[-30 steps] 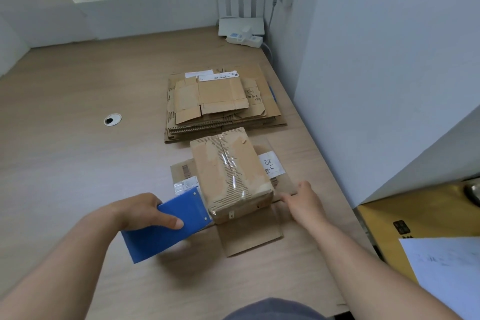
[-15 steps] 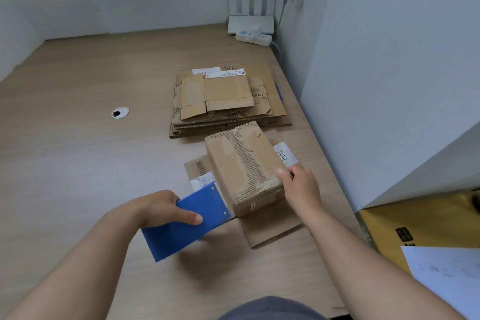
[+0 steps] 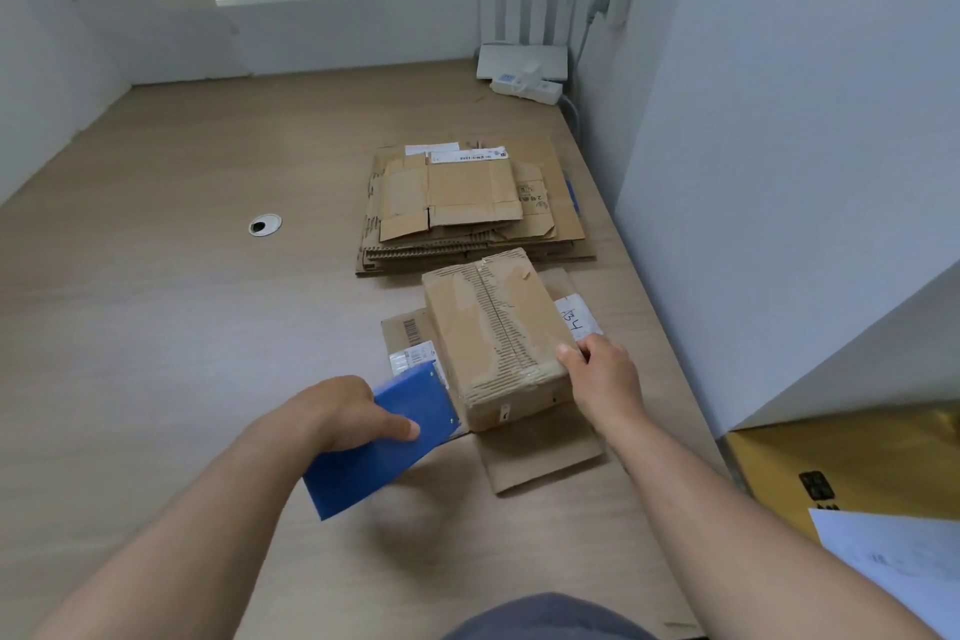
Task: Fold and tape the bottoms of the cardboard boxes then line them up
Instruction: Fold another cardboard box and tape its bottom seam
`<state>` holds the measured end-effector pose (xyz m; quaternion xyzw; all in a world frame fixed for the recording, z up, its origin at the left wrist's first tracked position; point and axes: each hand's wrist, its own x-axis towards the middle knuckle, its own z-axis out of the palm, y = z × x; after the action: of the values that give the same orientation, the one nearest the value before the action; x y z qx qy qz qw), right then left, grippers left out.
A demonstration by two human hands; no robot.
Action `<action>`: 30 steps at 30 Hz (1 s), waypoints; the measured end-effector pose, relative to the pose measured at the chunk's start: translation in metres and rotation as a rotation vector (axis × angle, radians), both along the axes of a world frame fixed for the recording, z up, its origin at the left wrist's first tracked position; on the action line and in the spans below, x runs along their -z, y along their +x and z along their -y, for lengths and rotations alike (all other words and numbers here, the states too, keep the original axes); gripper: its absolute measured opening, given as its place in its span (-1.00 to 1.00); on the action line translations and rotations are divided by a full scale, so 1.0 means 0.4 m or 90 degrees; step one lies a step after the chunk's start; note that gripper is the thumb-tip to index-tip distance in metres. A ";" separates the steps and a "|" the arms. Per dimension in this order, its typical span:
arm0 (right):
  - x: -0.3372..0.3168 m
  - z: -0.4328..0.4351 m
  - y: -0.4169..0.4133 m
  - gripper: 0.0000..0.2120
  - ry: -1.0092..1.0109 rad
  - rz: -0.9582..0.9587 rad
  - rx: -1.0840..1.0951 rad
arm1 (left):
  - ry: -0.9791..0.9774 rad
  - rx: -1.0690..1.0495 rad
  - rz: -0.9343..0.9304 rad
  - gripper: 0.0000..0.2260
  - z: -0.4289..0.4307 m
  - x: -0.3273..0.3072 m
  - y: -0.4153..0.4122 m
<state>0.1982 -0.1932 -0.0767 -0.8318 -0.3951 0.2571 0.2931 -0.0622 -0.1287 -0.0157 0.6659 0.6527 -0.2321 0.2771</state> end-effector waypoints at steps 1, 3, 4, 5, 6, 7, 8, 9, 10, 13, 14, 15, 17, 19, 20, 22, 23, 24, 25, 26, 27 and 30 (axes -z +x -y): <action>-0.001 0.001 0.002 -0.77 0.003 0.004 0.001 | 0.074 0.037 -0.078 -0.65 0.011 0.000 -0.004; -0.001 0.003 0.006 -0.76 0.005 0.011 -0.006 | 0.213 0.066 -0.188 -0.68 0.029 -0.003 -0.037; 0.000 0.002 0.007 -0.76 0.005 0.009 -0.007 | 0.260 0.056 -0.196 -0.67 0.030 -0.005 -0.058; 0.002 0.000 0.007 -0.76 0.005 0.007 -0.005 | 0.291 0.043 -0.187 -0.67 0.029 -0.007 -0.076; 0.003 -0.002 0.006 -0.76 0.005 0.004 -0.002 | 0.309 0.036 -0.178 -0.67 0.029 -0.009 -0.091; 0.004 -0.002 0.005 -0.76 0.004 0.002 0.001 | 0.325 0.035 -0.173 -0.67 0.030 -0.009 -0.100; 0.002 -0.001 0.002 -0.76 0.006 0.000 0.000 | 0.343 0.035 -0.171 -0.68 0.030 -0.005 -0.105; 0.000 0.001 0.000 -0.76 0.006 -0.002 -0.001 | 0.358 0.033 -0.168 -0.68 0.030 0.001 -0.109; -0.002 0.003 -0.005 -0.75 0.005 0.000 -0.005 | 0.364 0.028 -0.165 -0.69 0.030 0.009 -0.116; 0.001 0.006 -0.030 -0.74 -0.001 0.009 -0.019 | 0.342 0.010 -0.158 -0.69 0.029 0.049 -0.152; 0.003 0.005 -0.038 -0.74 -0.003 0.009 -0.023 | 0.327 0.004 -0.153 -0.68 0.031 0.064 -0.165; 0.003 0.002 -0.043 -0.75 -0.009 0.009 -0.027 | 0.312 -0.008 -0.139 -0.68 0.035 0.077 -0.175; -0.002 -0.001 -0.044 -0.75 -0.025 0.010 -0.037 | 0.293 -0.029 -0.133 -0.69 0.044 0.093 -0.188; -0.007 -0.001 -0.039 -0.75 -0.034 0.014 -0.045 | 0.323 -0.023 -0.171 -0.67 0.057 0.092 -0.188; -0.007 -0.001 -0.037 -0.74 -0.036 0.018 -0.049 | 0.377 -0.029 -0.172 -0.61 0.062 0.093 -0.182; -0.004 0.000 -0.037 -0.73 -0.034 0.021 -0.047 | 0.497 -0.081 -0.009 -0.48 0.091 0.092 -0.131; -0.003 0.000 -0.036 -0.72 -0.032 0.022 -0.045 | 0.512 -0.095 0.137 -0.47 0.115 0.088 -0.081; -0.004 0.000 -0.037 -0.71 -0.029 0.025 -0.046 | 0.484 -0.090 0.275 -0.49 0.140 0.081 -0.018; -0.005 0.000 -0.037 -0.71 -0.028 0.029 -0.047 | 0.420 -0.081 0.382 -0.50 0.165 0.082 0.047; -0.005 0.000 -0.037 -0.70 -0.025 0.033 -0.050 | 0.349 -0.076 0.455 -0.49 0.187 0.091 0.112; -0.003 0.000 -0.035 -0.69 -0.022 0.035 -0.053 | 0.306 -0.096 0.506 -0.46 0.202 0.105 0.165; -0.004 0.003 -0.033 -0.66 -0.016 0.038 -0.059 | 0.261 -0.224 0.534 -0.41 0.191 0.129 0.235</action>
<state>0.1850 -0.1943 -0.0752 -0.8233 -0.4387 0.2508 0.2584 0.0317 -0.2053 -0.0672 0.6222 0.6197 0.2394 0.4142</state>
